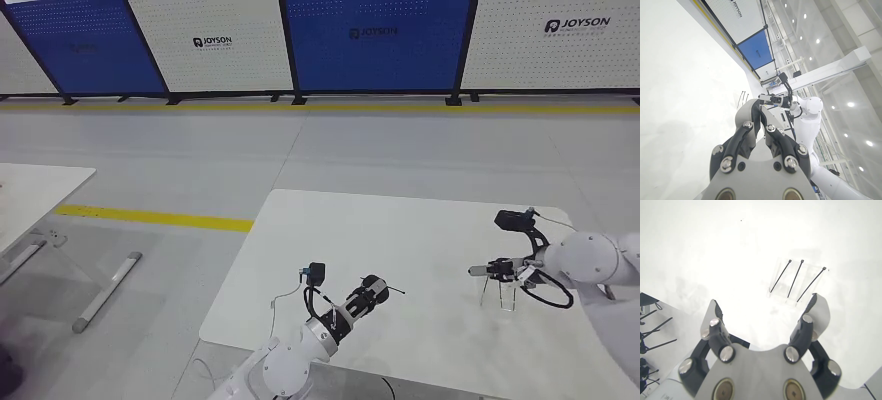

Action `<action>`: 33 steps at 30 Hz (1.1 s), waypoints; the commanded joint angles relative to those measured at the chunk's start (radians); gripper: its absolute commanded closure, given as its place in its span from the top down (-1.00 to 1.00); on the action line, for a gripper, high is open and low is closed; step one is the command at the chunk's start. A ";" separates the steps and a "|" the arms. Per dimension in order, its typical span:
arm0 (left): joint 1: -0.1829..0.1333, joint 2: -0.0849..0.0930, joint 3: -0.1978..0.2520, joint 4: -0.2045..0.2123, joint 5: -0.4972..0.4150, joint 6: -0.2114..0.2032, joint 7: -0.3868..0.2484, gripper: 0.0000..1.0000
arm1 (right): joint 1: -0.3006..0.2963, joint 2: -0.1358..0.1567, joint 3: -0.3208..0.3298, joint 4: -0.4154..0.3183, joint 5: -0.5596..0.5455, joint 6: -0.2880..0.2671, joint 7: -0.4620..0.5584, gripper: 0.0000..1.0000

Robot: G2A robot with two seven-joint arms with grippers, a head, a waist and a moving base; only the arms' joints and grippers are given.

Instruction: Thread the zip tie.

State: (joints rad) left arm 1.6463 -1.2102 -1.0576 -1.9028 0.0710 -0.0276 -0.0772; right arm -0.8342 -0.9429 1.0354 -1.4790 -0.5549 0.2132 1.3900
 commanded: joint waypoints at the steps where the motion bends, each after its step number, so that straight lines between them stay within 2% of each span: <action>1: 0.000 0.000 0.000 0.000 0.000 0.000 0.000 -1.00 | 0.000 0.000 0.000 0.000 0.000 0.000 0.000 1.00; 4: 0.000 0.000 0.000 0.000 0.000 0.000 0.000 -1.00 | -0.032 0.001 0.043 0.027 0.084 -0.014 -0.084 1.00; 7: 0.000 0.000 0.000 0.000 0.000 0.000 0.000 -1.00 | -0.070 0.006 0.092 0.054 0.158 -0.074 -0.141 1.00; 11: 0.000 0.000 0.000 0.000 0.000 0.000 0.000 -1.00 | -0.108 0.012 0.123 0.086 0.188 -0.119 -0.186 1.00; 13: 0.000 0.000 0.000 0.000 0.000 0.000 0.000 -1.00 | -0.111 0.014 0.123 0.104 0.175 -0.130 -0.185 1.00; 16: 0.000 0.000 0.000 0.000 0.000 0.000 0.000 -1.00 | -0.081 0.012 0.069 0.117 0.046 -0.144 -0.182 1.00; 28: 0.000 0.000 0.000 0.000 0.000 0.000 0.000 -1.00 | -0.083 0.011 0.070 0.116 0.049 -0.147 -0.189 1.00; 33: 0.000 0.000 0.000 0.000 0.000 0.000 0.000 -1.00 | -0.104 0.013 0.086 0.080 0.069 -0.163 -0.219 1.00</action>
State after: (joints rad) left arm 1.6463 -1.2102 -1.0576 -1.9028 0.0710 -0.0276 -0.0772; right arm -0.9367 -0.9303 1.1181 -1.3924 -0.4906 0.0498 1.1688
